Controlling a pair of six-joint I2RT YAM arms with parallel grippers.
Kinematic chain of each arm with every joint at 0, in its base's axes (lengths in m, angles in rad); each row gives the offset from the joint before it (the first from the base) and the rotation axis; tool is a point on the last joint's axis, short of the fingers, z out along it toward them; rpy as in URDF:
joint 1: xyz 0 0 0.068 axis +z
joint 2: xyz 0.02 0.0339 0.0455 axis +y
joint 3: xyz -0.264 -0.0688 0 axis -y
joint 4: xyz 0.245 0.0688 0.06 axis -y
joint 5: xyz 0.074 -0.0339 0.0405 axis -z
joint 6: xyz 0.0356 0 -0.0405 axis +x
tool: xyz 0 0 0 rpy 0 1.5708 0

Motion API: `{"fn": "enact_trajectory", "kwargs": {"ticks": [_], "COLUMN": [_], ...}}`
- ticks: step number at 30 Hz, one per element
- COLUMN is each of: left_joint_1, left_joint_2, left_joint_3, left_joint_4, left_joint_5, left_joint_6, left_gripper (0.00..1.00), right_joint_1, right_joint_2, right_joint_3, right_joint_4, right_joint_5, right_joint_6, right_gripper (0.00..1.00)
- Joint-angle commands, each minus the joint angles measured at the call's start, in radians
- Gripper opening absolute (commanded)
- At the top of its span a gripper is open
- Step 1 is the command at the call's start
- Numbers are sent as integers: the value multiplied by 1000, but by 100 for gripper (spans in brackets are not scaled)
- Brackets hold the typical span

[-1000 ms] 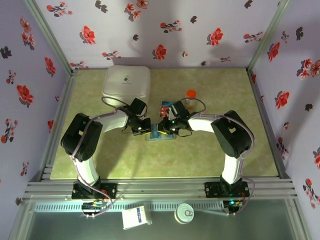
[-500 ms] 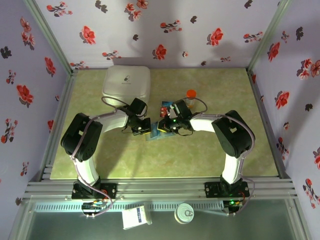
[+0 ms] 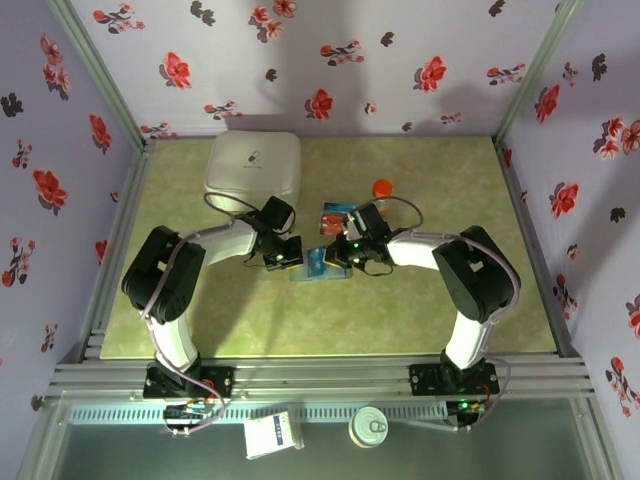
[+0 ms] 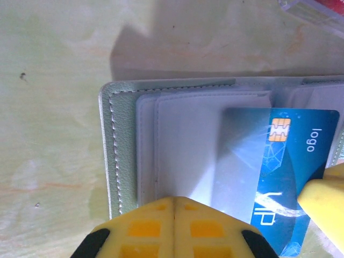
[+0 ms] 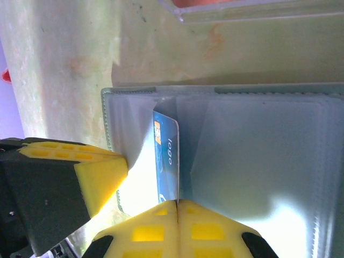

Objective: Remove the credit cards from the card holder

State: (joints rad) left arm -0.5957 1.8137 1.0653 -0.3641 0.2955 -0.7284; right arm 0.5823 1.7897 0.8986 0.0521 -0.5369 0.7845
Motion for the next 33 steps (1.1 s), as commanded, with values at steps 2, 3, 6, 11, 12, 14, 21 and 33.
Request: {"fn": "enact_trajectory", "kwargs": {"ticks": [2, 3, 6, 11, 12, 14, 21, 33], "left_joint_1": [-1, -1, -1, -2, -2, -2, -1, 11], "left_joint_2": [16, 14, 0, -23, -30, -44, -85, -171], "left_joint_3": [-17, -18, -18, -14, -16, -16, 4, -54], "left_joint_4": [-91, -93, -99, -92, -89, -84, -96, -101], "left_joint_5": [-70, -74, -89, -86, -85, -87, -111, -166], "left_joint_6": [28, 32, 35, 32, 30, 26, 22, 33], "left_gripper": [0, 0, 0, 0, 0, 0, 1, 5], "right_joint_1": [-6, -6, -7, -6, -7, -7, -6, -19], "right_joint_2": [-52, -67, -111, -173, -183, -190, -197, -109], "right_joint_3": [-24, -24, -17, 16, 28, 61, 185, 407], "right_joint_4": [-94, -107, -158, -257, -285, -349, -568, -792], "right_joint_5": [58, 66, 95, 134, 144, 163, 291, 412], "right_joint_6": [-49, -58, -84, -142, -159, -211, -462, -1103], "right_gripper": [2, 2, 2, 1, 1, 1, 0, 0]}}
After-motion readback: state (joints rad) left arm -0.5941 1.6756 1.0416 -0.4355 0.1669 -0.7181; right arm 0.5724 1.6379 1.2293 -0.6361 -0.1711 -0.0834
